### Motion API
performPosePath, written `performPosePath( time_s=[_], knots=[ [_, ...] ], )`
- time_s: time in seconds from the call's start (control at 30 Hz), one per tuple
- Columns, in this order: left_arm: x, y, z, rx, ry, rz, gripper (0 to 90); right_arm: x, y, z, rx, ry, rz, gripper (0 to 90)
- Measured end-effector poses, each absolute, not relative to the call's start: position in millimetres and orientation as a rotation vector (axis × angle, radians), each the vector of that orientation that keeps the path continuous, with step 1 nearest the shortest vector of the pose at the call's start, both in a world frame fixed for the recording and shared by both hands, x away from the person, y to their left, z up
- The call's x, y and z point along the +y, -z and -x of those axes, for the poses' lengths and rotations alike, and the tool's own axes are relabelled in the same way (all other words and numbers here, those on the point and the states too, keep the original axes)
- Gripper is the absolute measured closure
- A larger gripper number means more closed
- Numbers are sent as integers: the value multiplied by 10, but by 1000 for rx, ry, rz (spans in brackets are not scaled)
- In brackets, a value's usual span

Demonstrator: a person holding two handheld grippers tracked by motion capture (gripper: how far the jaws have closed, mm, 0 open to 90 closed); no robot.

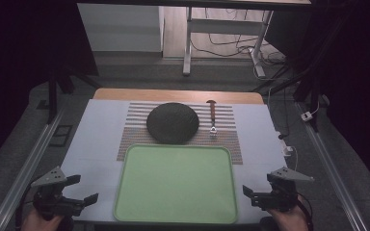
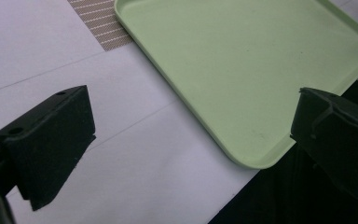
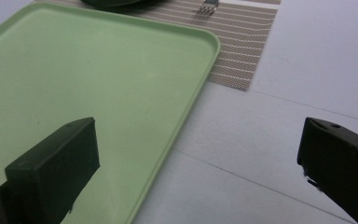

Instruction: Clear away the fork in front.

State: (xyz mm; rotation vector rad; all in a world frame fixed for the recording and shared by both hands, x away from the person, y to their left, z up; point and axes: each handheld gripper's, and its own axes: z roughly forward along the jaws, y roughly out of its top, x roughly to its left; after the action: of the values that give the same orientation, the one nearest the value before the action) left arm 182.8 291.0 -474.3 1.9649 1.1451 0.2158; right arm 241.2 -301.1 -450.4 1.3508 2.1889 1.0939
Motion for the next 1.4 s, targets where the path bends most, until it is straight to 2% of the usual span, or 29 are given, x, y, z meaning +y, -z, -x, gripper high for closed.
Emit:
performPosePath(
  time_s=[1.4],
  knots=[
    [2921,4748,-1839,1174,-213,-1957,2,-2881,4491,-2436,2251,-1055,-1226,0]
  ],
)
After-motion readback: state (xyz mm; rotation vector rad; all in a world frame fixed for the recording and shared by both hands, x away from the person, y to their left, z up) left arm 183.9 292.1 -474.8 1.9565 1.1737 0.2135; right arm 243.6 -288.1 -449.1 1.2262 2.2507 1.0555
